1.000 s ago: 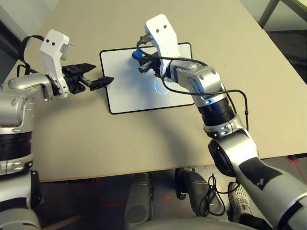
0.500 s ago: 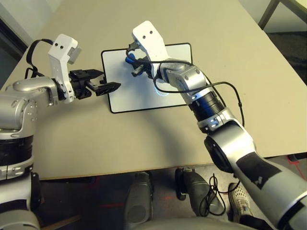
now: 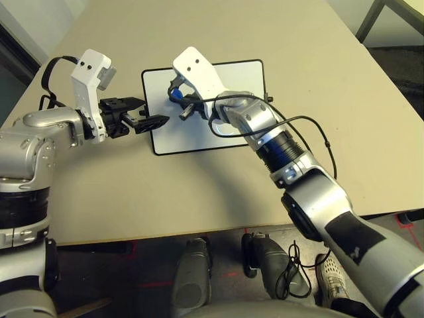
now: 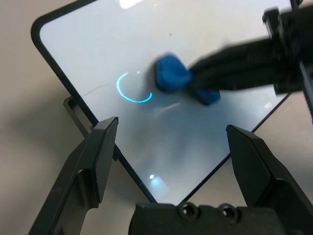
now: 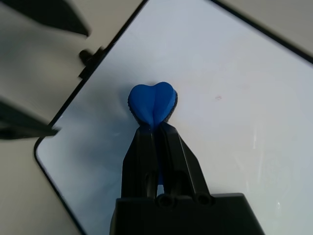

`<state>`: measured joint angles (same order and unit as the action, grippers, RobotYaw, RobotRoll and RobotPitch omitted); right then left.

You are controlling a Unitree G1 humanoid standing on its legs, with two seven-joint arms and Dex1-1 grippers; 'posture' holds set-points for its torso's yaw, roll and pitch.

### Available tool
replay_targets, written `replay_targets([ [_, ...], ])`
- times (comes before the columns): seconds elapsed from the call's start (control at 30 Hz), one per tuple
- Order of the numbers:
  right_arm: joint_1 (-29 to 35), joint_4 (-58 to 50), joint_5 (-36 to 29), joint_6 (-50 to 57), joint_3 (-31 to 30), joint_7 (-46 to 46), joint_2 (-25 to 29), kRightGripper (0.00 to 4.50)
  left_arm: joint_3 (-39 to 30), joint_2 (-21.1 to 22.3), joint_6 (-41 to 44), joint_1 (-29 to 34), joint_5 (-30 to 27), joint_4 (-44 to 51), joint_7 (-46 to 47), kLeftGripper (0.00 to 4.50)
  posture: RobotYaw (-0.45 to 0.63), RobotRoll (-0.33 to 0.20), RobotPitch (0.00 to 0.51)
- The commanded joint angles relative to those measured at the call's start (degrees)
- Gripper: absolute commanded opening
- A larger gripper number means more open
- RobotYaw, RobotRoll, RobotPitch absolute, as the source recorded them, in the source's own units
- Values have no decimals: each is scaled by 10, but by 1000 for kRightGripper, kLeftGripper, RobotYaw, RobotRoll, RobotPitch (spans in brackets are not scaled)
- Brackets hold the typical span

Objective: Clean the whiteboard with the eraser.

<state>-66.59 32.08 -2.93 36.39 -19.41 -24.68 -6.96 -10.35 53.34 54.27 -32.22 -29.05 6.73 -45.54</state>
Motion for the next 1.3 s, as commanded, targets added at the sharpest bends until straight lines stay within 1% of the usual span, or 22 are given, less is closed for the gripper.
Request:
replay_targets([
  [0.03, 35, 11, -1, 12, -12, 3, -56, 1, 2, 7, -6, 9, 5, -4, -4, 4500, 183, 0, 208],
  [0.23, 19, 51, 1, -15, 1, 14, -55, 1, 5, 6, -10, 6, 5, -10, -5, 4500, 184, 0, 207],
  [0.6, -92, 172, -27, -121, 103, 71, -48, 1, 11, 4, -8, 3, 5, -8, -7, 4500, 179, 0, 208],
  [0.73, -110, 197, -26, -140, 120, 77, -50, 1, 11, 3, -7, 2, 4, -6, -6, 4500, 180, 0, 207],
  [0.87, -105, 201, -21, -139, 115, 71, -54, 1, 10, 1, -5, 5, 3, -2, -3, 4500, 180, 0, 204],
  [1.0, -65, 160, -14, -87, 76, 42, -69, 1, 10, -3, -2, 2, 1, 3, 2, 4500, 182, 0, 202],
  [1.13, -38, 125, -17, -45, 56, 26, -67, 1, 10, -3, 0, -2, 1, 3, 4, 4500, 180, 0, 199],
  [1.23, -32, 110, -19, -37, 55, 27, -61, 1, 10, -3, 0, -3, 1, 3, 5, 4500, 173, 0, 196],
  [1.3, -41, 106, -28, -43, 71, 33, -56, 1, 11, -6, -3, -6, 2, 0, 7, 4500, 171, 0, 195],
])
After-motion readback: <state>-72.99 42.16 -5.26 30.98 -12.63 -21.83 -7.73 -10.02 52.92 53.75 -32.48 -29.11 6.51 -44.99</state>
